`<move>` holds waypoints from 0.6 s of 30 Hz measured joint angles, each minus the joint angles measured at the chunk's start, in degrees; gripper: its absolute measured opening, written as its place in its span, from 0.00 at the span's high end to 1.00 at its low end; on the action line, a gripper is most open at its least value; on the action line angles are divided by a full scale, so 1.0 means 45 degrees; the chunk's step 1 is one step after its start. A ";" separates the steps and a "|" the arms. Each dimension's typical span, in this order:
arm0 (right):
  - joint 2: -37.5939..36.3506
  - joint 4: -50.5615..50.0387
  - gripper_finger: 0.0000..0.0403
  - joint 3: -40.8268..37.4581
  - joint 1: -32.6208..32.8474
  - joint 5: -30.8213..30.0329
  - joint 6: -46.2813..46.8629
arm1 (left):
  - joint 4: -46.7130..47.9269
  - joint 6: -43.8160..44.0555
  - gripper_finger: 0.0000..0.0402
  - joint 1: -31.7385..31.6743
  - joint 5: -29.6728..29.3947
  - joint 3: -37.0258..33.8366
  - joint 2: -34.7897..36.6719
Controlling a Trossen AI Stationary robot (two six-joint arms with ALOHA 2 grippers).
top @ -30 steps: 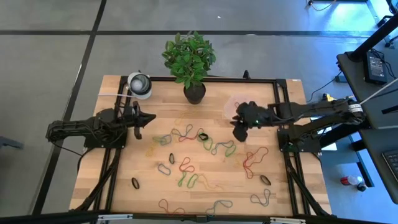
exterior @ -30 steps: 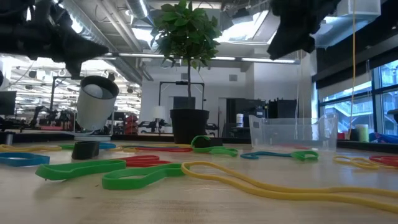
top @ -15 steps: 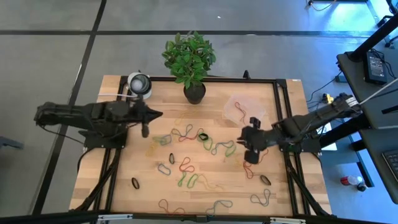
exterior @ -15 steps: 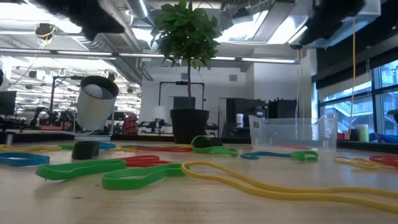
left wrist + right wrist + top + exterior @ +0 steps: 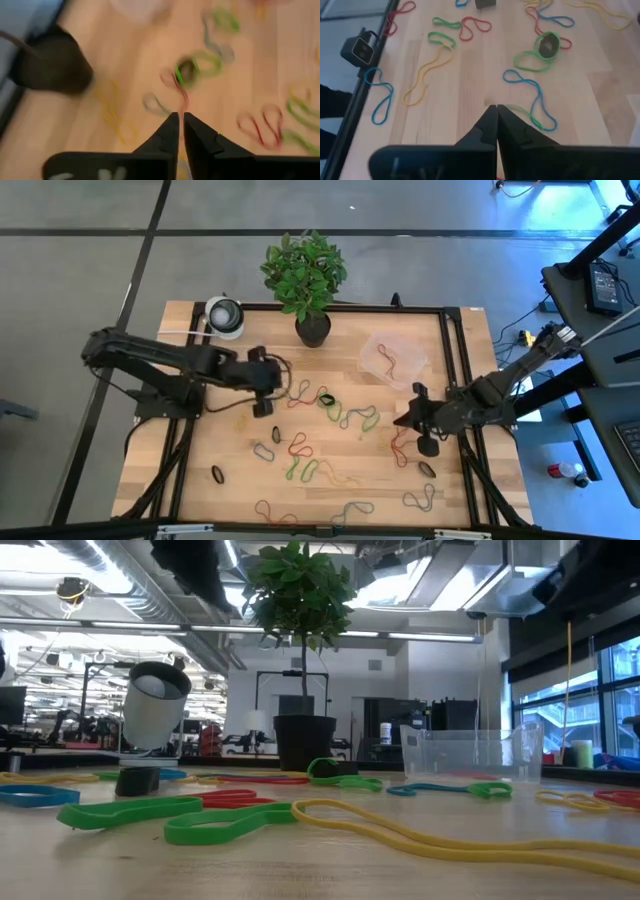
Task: Pick and place rubber bands into bin
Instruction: Put the black rubber band into the bin
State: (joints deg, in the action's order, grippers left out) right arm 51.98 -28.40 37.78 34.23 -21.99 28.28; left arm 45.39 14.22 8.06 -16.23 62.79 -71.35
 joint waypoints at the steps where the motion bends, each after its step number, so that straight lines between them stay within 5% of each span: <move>1: -0.0278 0.0242 0.99 -0.0320 0.0000 -0.0002 0.0033 | 0.0358 0.0323 0.90 0.0080 0.0158 0.0292 -0.0479; 6: -0.1473 0.0536 0.98 -0.1532 -0.0002 -0.0006 0.0708 | 0.1451 0.3027 0.75 0.0368 0.1147 0.1250 -0.2443; 10: -0.2437 0.0609 0.99 -0.2117 0.0017 -0.0433 0.1116 | 0.1325 0.7100 0.67 0.0474 0.1565 0.1335 -0.3723; 18: -0.4068 0.0805 0.99 -0.2472 0.0021 -0.0875 0.0636 | 0.1407 1.3282 0.68 0.0936 0.2898 0.1340 -0.5948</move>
State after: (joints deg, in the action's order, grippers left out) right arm 33.68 -24.78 26.65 34.32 -25.93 31.14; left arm 51.72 73.99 12.27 -3.19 68.82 -98.11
